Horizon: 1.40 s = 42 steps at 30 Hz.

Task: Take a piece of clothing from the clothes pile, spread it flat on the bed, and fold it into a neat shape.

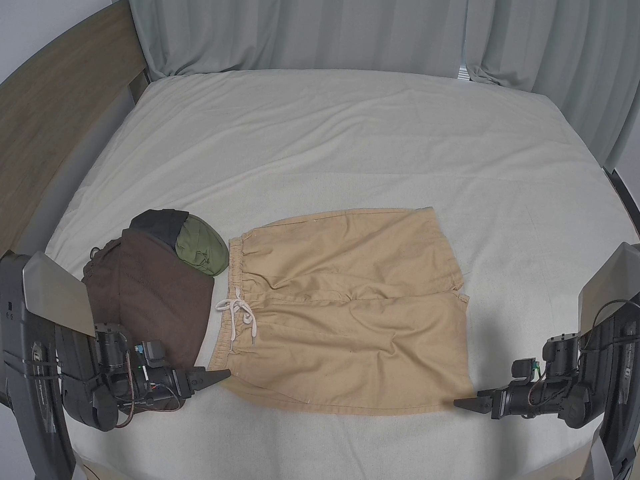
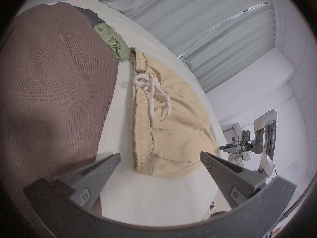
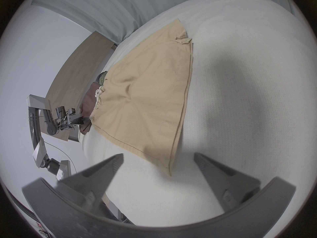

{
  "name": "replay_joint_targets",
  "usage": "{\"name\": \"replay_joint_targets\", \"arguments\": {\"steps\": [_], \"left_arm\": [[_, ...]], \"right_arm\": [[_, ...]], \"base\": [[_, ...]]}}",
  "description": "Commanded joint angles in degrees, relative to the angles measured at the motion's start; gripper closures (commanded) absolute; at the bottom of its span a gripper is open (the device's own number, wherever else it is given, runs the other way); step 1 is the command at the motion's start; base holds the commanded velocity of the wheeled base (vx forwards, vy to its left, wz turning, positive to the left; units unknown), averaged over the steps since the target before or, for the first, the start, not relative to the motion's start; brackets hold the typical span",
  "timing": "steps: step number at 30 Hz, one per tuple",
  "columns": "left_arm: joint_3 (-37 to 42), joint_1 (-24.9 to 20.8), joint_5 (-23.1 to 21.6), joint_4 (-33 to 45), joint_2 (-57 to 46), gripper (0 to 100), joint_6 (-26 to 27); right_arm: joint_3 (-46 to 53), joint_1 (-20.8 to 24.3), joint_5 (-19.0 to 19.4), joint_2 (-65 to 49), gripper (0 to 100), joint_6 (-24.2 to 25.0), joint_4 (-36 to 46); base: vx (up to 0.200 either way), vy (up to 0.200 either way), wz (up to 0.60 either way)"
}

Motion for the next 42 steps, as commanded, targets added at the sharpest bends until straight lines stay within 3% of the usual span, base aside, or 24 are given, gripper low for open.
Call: {"name": "replay_joint_targets", "arguments": {"steps": [1,14,15,38,39,42], "left_arm": [[0.4,-0.1,0.0,0.0,0.4,0,0.0],[-2.3,-1.2,0.4,0.0,3.3,0,-0.3],[-2.4,-1.2,0.4,0.0,3.3,100,-0.3],[-2.7,-0.8,0.3,0.0,4.0,100,0.1],[-2.7,-0.7,0.3,0.0,4.0,100,0.1],[-2.7,-0.7,0.3,0.0,4.0,100,0.1]], "right_arm": [[0.0,0.1,0.3,0.1,0,0.0,0.0],[-0.4,0.1,0.3,-0.2,0,0.0,0.0],[-0.5,0.1,0.3,-0.1,0,0.0,0.0],[-2.0,1.0,1.9,1.7,0,0.0,0.0],[-2.0,1.0,1.9,2.0,100,0.0,0.0],[-2.2,1.1,1.9,2.4,100,0.0,0.0]], "base": [[0.000,0.000,0.00],[0.000,0.000,0.00],[0.000,0.000,0.00],[0.000,0.000,0.00],[0.000,0.000,0.00],[0.000,0.000,0.00]]}}
